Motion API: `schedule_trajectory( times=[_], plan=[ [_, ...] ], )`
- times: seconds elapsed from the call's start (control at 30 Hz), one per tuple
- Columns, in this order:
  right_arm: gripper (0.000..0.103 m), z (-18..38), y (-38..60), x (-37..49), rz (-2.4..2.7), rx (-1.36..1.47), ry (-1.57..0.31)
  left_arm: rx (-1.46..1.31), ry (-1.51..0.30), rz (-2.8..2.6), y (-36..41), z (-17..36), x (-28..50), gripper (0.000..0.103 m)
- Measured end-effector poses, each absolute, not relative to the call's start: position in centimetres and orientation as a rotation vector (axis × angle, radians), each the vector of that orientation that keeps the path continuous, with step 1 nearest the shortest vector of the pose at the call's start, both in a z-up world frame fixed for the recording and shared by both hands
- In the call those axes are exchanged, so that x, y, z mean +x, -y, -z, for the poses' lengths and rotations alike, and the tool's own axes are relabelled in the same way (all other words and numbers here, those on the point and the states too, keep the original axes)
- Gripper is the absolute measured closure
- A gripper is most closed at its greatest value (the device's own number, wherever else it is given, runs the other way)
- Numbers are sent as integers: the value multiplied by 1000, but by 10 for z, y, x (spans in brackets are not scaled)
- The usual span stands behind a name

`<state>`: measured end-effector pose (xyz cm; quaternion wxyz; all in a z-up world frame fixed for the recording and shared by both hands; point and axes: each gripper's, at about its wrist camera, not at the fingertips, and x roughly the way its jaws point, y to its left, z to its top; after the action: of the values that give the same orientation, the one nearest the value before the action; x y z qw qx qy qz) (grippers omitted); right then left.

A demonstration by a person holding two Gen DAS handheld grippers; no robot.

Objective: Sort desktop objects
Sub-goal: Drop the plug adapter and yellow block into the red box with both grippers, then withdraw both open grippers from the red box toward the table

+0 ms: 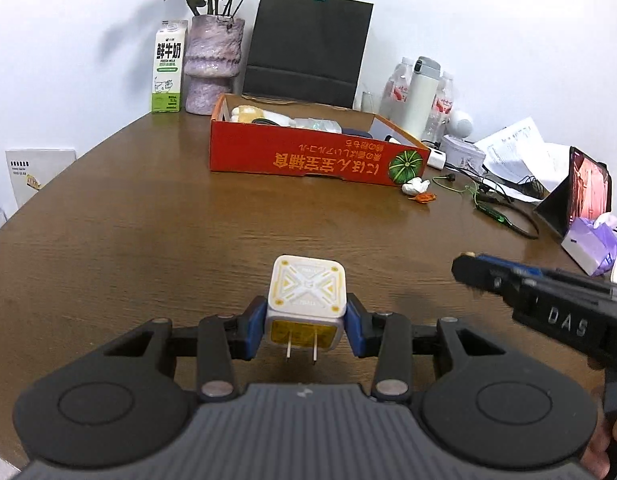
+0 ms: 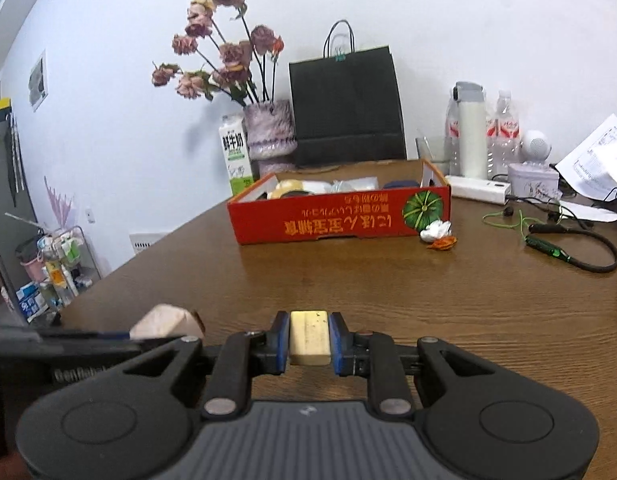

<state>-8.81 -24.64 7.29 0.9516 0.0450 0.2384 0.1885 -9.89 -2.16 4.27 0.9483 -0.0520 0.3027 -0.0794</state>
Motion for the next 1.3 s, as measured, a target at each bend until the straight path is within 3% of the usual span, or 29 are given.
schedule_trajectory(
  times=[0.17, 0.4, 0.6, 0.73, 0.8, 0.93, 1.1, 1.3],
  plan=[
    [83, -89, 258, -64, -362, 81, -448, -136, -576, 182, 22, -61, -65, 62],
    [83, -133, 277, 54, -335, 132, -372, -186, -576, 219, 48, -94, 68, 62],
    [83, -137, 286, 224, -255, 286, -669, -203, -720, 232, 85, -91, 205, 62],
    [81, -115, 270, 285, -167, 213, -774, -294, -834, 244, 94, -69, 267, 62],
    [79, -106, 263, 308, -116, 191, -820, -270, -862, 307, 99, -67, 281, 57],
    [54, -113, 272, 318, -106, 249, -772, -233, -706, 325, 89, -93, 271, 18],
    [48, -132, 274, 283, -157, 218, -690, -190, -656, 222, 64, -113, 234, 12],
    [31, -115, 274, 172, -302, 100, -627, -153, -600, 165, 33, -98, 125, 1]
  ],
)
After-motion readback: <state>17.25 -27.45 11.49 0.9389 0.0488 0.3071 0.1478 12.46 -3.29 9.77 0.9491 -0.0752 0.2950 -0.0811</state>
